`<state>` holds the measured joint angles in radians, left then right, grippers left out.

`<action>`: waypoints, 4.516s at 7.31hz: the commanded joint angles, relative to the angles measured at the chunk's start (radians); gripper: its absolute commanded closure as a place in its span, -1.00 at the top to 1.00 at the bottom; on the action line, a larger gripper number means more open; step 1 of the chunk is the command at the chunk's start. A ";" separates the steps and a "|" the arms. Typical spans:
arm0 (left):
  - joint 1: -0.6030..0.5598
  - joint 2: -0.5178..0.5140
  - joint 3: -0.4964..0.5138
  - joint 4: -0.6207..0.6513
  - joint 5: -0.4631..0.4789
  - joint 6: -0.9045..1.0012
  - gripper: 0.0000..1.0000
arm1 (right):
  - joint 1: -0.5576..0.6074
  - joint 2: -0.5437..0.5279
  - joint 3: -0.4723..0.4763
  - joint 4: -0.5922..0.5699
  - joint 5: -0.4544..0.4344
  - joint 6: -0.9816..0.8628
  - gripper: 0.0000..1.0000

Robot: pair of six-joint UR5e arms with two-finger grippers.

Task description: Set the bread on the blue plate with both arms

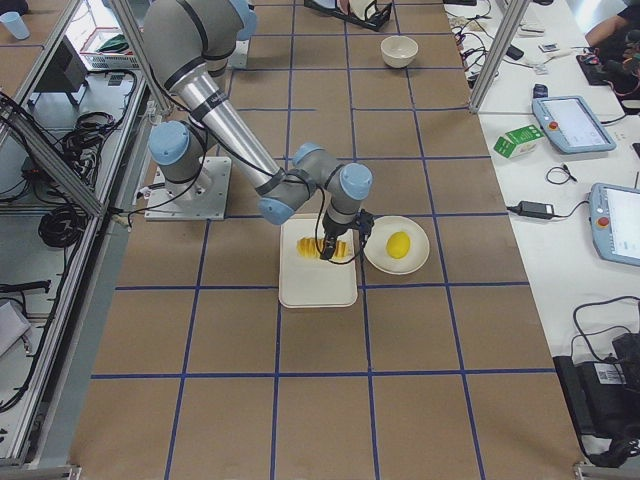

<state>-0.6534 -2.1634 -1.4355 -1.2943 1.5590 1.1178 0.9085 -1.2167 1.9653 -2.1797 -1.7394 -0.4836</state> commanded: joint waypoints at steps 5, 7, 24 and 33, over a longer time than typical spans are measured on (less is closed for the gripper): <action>0.001 0.026 0.026 -0.063 0.003 -0.012 -1.00 | -0.005 -0.038 -0.031 0.026 0.015 -0.012 -1.00; 0.001 0.057 0.029 -0.120 0.006 -0.010 -1.00 | 0.009 -0.084 -0.089 0.085 0.035 -0.013 -1.00; -0.915 0.392 -0.453 0.292 -0.235 -1.284 -1.00 | 0.547 -0.118 -0.376 0.457 0.214 0.402 -1.00; -1.011 0.348 -0.442 0.484 -0.202 -1.346 0.62 | 0.758 -0.052 -0.378 0.350 0.273 0.616 -1.00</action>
<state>-1.6922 -1.8767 -1.9106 -0.6916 1.3416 -0.3016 1.6123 -1.2908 1.5881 -1.7852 -1.4678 0.0713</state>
